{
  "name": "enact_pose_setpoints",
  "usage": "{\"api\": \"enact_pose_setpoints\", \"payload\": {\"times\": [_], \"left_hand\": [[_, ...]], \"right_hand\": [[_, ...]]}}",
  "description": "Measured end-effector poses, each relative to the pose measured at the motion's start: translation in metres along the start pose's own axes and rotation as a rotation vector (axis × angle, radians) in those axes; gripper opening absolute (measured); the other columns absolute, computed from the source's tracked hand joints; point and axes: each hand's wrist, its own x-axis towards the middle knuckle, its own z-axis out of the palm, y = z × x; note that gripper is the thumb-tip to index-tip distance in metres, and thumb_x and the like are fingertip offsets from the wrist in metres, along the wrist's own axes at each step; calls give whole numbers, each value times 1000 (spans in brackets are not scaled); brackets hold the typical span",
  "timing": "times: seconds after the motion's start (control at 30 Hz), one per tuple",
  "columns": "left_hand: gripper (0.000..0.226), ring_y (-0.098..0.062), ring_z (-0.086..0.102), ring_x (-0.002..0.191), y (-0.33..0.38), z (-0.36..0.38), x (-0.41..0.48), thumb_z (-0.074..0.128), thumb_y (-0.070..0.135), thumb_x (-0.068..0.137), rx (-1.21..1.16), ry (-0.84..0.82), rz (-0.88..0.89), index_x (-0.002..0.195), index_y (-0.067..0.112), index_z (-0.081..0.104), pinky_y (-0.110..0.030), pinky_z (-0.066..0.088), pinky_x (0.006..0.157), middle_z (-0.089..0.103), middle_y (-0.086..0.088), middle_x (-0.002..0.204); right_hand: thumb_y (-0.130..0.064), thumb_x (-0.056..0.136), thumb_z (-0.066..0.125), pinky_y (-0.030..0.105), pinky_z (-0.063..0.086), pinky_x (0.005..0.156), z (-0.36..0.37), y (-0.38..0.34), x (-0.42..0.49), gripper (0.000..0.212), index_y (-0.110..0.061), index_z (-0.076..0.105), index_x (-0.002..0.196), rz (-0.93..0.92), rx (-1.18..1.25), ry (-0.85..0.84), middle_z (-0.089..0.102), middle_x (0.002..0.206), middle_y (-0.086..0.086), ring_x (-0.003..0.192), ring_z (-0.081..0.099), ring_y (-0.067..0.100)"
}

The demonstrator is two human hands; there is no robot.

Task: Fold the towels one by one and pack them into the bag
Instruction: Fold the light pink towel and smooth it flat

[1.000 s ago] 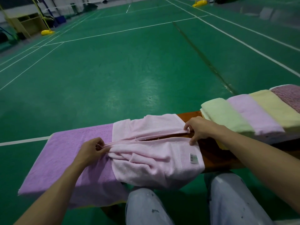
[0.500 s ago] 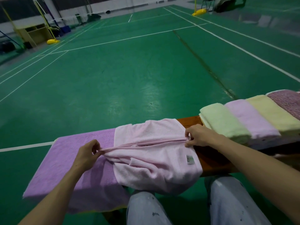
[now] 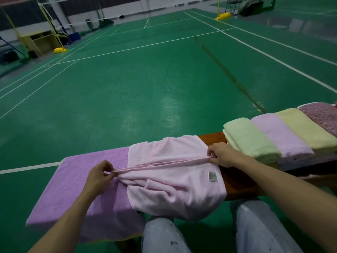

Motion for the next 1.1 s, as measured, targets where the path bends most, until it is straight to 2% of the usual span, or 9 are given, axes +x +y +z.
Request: {"api": "enact_pose_setpoints", "payload": {"times": [0.17,0.27,0.43,0.53,0.6,0.67,0.77,0.93,1.1], "left_hand": [[19,-27,64,79,0,-2,-3,71,-2,80,-59,8,-30,81,10,57,-45,56,75,65,-9,87],[18,-27,64,81,-2,-2,-5,70,-2,81,-72,-5,-36,83,10,57,-46,56,77,64,-9,88],[17,-26,65,81,-3,0,-5,70,-1,82,-91,-15,-33,83,10,57,-45,56,78,65,-9,89],[17,-28,65,81,-4,0,-5,70,-2,82,-103,-17,-27,83,10,58,-46,56,77,65,-11,89],[17,-28,65,81,-7,-2,-6,70,-2,82,-104,-17,-25,83,10,59,-46,57,76,66,-11,89],[16,-27,65,81,-9,-2,-6,70,-1,82,-101,-23,-31,83,11,59,-44,57,76,66,-10,89],[15,-25,65,82,-12,-2,-6,70,1,82,-95,-25,-38,84,11,59,-38,55,73,65,-9,89],[15,-22,64,81,-14,-1,-7,70,0,83,-102,-19,-58,84,11,59,-25,47,64,66,-7,89],[14,-20,64,79,-13,-1,-9,69,1,84,-101,-14,-55,84,10,59,-25,46,61,66,-6,88]], "right_hand": [[-24,94,58,28,43,79,3,-7,2,12,-19,58,106,29,-27,-27,49,109,1,91,52,17],[-22,94,54,33,48,83,4,-11,1,6,-21,50,98,33,-1,-20,45,105,1,90,52,20],[-13,91,60,23,35,66,0,-11,0,11,-19,51,93,60,111,54,47,98,-1,86,48,17],[-10,88,65,24,36,68,1,-13,1,13,-17,55,90,82,177,98,48,97,-1,86,49,17],[-10,85,68,23,36,62,3,-14,2,13,-17,58,88,105,210,122,51,96,0,83,51,17],[-9,85,68,21,36,56,5,-13,2,13,-18,58,86,127,246,137,55,95,2,80,53,18],[-10,88,65,25,39,61,8,-11,0,13,-19,56,92,119,279,94,58,95,1,82,54,19],[-7,83,72,14,39,55,12,-9,-3,16,-20,62,88,132,429,166,61,85,-4,73,52,11],[-6,78,80,8,43,55,22,-5,-7,28,-13,70,102,151,604,225,68,96,6,84,61,20]]}}
